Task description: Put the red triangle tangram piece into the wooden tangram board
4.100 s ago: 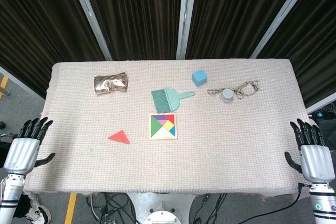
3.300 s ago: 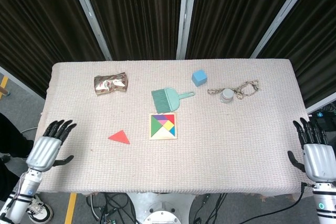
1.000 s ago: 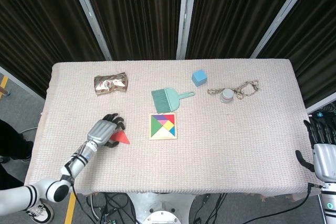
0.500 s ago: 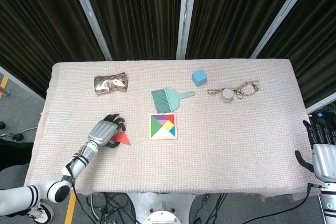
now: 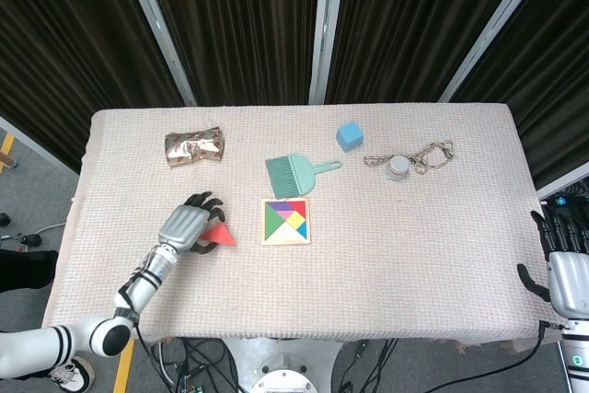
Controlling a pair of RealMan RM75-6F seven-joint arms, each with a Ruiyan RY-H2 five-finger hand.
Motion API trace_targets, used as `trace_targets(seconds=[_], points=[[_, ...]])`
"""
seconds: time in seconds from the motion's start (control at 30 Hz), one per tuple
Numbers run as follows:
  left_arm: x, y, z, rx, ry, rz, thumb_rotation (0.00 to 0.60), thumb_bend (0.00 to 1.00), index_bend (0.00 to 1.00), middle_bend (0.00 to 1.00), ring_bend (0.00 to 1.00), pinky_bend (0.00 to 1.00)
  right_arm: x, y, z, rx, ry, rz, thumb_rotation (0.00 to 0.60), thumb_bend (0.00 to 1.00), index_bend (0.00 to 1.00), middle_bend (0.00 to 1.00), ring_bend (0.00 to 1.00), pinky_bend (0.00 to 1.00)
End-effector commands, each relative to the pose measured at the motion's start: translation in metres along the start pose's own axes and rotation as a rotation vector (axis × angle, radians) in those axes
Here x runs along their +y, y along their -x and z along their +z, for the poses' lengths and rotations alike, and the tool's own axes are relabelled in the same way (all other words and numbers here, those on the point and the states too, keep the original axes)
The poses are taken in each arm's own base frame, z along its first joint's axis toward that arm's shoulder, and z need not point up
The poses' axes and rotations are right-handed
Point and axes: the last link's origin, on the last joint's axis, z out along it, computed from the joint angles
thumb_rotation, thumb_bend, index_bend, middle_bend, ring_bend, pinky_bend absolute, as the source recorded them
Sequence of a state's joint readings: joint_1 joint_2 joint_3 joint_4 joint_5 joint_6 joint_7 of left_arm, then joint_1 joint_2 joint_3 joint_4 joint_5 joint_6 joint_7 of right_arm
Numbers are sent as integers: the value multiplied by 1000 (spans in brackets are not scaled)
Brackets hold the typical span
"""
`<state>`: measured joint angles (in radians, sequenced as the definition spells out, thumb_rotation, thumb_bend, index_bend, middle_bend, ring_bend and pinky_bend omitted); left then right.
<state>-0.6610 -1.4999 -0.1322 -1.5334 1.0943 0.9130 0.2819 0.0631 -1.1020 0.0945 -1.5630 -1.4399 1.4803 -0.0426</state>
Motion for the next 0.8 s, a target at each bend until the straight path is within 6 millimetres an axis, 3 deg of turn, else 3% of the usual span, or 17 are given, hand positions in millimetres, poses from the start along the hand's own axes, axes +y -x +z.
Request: trace_targets(seconds=[0.03,0.3,0.8], points=[[11,-7,-1,14,-16,-10,600,310,400,162,24,99,0,0,0,-1,-3,3,600,223,0,0,0,0],[41,-13,5,-1,-55,-40,600,312,405,162,24,82,-1,1,2,0,-8,14,600,224,0,0,0,0],[84,-3,37,-13,-135,-114,600,337,421,169,24,79,4,-5,0,30,3,23,600,226,0,0,0,0]])
